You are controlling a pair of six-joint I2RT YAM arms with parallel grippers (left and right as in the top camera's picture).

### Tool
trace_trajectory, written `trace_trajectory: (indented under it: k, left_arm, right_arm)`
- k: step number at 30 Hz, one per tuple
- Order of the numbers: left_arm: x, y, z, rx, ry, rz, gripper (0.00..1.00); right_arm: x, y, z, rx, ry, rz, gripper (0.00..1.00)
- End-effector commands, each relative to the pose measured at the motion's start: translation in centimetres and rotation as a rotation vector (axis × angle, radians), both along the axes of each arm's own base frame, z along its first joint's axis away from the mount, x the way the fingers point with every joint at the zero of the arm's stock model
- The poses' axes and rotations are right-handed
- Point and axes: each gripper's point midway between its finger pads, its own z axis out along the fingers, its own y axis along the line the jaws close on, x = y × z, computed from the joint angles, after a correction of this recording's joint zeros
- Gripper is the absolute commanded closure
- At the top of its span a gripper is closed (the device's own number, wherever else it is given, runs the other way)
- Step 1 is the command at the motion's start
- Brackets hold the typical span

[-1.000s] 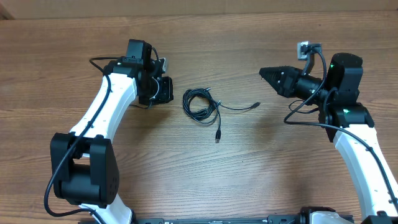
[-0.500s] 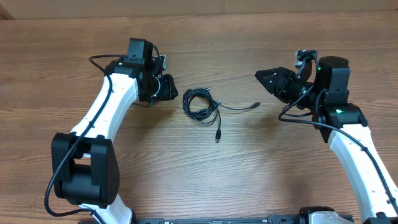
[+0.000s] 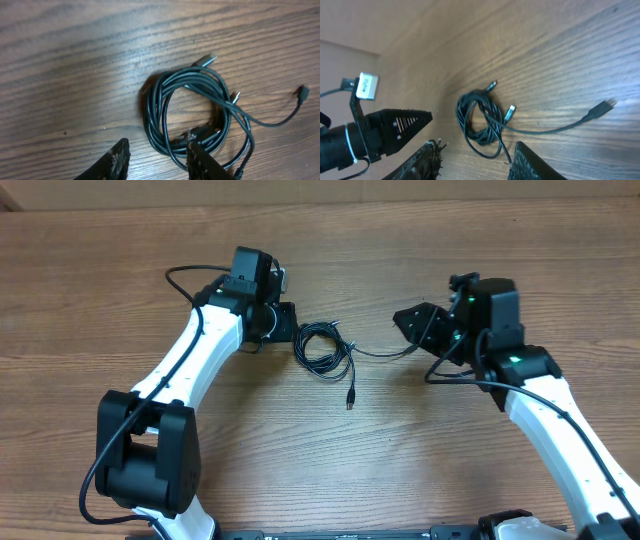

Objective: Untangle cables
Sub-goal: 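Raise both arms and move the grippers toward the black cable coil, then lower both grippers onto the coil and grasp opposite sides of it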

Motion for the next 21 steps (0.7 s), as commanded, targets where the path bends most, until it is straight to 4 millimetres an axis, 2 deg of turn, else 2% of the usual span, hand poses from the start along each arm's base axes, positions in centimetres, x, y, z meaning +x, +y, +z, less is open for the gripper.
trace_trajectory:
  k: [1,3,7,10,14,16,17,21]
  left_arm:
    - [-0.5,-0.4,-1.2,0.031,0.021,0.017,0.62]
    - [-0.3,-0.8,-1.8,0.049,0.014,0.009,0.61]
    - [-1.0,-1.9,-5.1,0.062,0.084,-0.021,0.64]
    - [-1.3,-2.0,-7.0,0.075,0.123,-0.027,0.66]
    - [-1.1,-2.0,-8.3,0.080,0.134,-0.026,0.66]
    - [-1.0,-2.1,-8.4,0.078,0.130,-0.027,0.74]
    - [-1.0,-2.1,-8.4,0.077,0.129,-0.027,0.86]
    - [-1.2,-2.4,-8.4,0.061,0.137,-0.037,0.96]
  right_arm:
    - [0.1,1.4,-1.9,-0.021,0.047,0.027,0.54]
    - [0.1,2.8,-3.4,-0.028,0.071,0.062,0.54]
    - [0.0,4.6,-5.6,-0.042,0.102,0.103,0.54]
    - [0.3,4.2,-7.0,-0.086,0.122,0.079,0.53]
    - [0.7,4.0,-7.5,-0.100,0.117,0.070,0.51]
    - [0.8,4.1,-7.7,-0.100,0.118,0.070,0.50]
    - [0.8,4.1,-7.9,-0.101,0.124,0.070,0.50]
    - [0.6,4.1,-8.6,-0.105,0.144,0.074,0.50]
